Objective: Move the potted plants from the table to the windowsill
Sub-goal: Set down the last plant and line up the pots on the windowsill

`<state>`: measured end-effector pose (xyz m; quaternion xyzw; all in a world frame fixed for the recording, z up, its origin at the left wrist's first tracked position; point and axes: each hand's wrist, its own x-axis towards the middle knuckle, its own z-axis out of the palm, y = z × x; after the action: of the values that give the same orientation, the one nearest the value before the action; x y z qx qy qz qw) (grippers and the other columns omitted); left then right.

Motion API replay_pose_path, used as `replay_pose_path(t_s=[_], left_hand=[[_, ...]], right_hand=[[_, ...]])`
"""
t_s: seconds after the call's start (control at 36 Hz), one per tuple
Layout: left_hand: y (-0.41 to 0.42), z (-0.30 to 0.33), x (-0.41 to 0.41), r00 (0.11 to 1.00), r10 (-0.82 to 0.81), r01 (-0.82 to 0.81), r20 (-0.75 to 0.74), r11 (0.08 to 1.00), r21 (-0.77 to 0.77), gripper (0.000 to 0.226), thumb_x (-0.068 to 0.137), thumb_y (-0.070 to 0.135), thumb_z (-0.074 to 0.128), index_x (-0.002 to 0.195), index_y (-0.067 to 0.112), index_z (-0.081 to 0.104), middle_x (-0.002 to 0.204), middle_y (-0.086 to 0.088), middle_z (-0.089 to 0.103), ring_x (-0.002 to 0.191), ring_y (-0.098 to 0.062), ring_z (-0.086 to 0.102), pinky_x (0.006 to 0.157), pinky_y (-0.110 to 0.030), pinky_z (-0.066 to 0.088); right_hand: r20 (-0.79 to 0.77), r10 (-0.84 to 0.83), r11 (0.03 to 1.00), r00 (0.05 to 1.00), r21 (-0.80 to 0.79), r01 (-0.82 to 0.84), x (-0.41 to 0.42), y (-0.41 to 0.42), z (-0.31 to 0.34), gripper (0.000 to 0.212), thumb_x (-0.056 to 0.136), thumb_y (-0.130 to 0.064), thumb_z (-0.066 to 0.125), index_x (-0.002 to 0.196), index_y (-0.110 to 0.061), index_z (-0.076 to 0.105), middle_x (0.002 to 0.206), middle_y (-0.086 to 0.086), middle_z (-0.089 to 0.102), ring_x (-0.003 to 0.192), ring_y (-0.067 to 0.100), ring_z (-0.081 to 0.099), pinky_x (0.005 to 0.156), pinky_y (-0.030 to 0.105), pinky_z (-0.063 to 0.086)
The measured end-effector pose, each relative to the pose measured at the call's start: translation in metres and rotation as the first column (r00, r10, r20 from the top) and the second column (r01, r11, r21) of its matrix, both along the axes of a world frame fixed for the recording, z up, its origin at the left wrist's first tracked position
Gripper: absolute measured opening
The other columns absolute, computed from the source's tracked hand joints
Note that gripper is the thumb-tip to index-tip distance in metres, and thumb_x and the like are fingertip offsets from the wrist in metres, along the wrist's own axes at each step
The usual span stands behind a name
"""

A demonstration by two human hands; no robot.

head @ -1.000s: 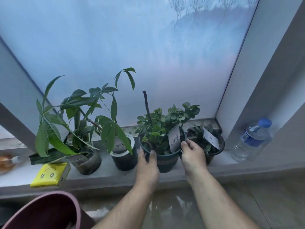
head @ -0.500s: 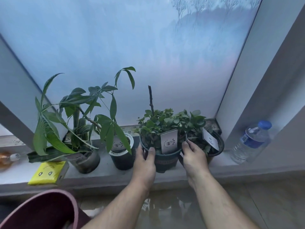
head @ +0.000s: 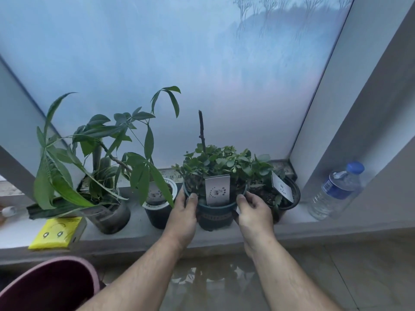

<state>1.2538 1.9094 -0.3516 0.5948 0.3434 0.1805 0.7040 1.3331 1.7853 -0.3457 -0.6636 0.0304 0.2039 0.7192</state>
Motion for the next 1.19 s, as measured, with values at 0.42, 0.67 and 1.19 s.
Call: replay_pose_path(t_s=[0.42,0.67,1.19], left_hand=[[-0.059,-0.023,-0.024,0.972,0.161,-0.151,-0.174,0.986,0.07,0.044,0.099,0.054,0.045,0.137,0.032,0.047,0.141,0.004,0.055,0.129,-0.018,0.053,0.111,-0.052,0.044],[-0.139,-0.005,0.025,0.979,-0.067,0.087,-0.192,0.992,0.096,0.042,0.103,0.023,0.053,0.144,0.018,0.046,0.135,0.006,0.053,0.114,-0.004,0.051,0.098,-0.018,0.035],[-0.118,-0.028,0.132,0.981,-0.073,0.067,-0.178,0.997,-0.04,0.056,0.101,0.056,0.028,0.146,0.029,0.045,0.135,0.016,0.049,0.135,-0.018,0.047,0.11,-0.034,0.035]], right_hand=[[0.161,0.08,0.969,0.984,-0.242,-0.04,0.015,-0.049,0.03,0.028,0.093,-0.039,0.064,0.073,-0.021,0.071,0.069,-0.01,0.071,0.074,0.016,0.067,0.074,0.04,0.056],[0.255,-0.243,0.851,0.936,-0.407,0.332,0.088,-0.121,0.025,0.016,0.083,-0.03,0.054,0.075,-0.02,0.064,0.076,0.0,0.071,0.076,0.03,0.066,0.072,0.039,0.055],[-0.042,-0.132,0.973,0.99,-0.198,0.121,0.138,-0.11,-0.042,0.022,0.067,-0.023,0.059,0.084,-0.016,0.072,0.089,0.009,0.077,0.093,0.032,0.073,0.088,0.058,0.06]])
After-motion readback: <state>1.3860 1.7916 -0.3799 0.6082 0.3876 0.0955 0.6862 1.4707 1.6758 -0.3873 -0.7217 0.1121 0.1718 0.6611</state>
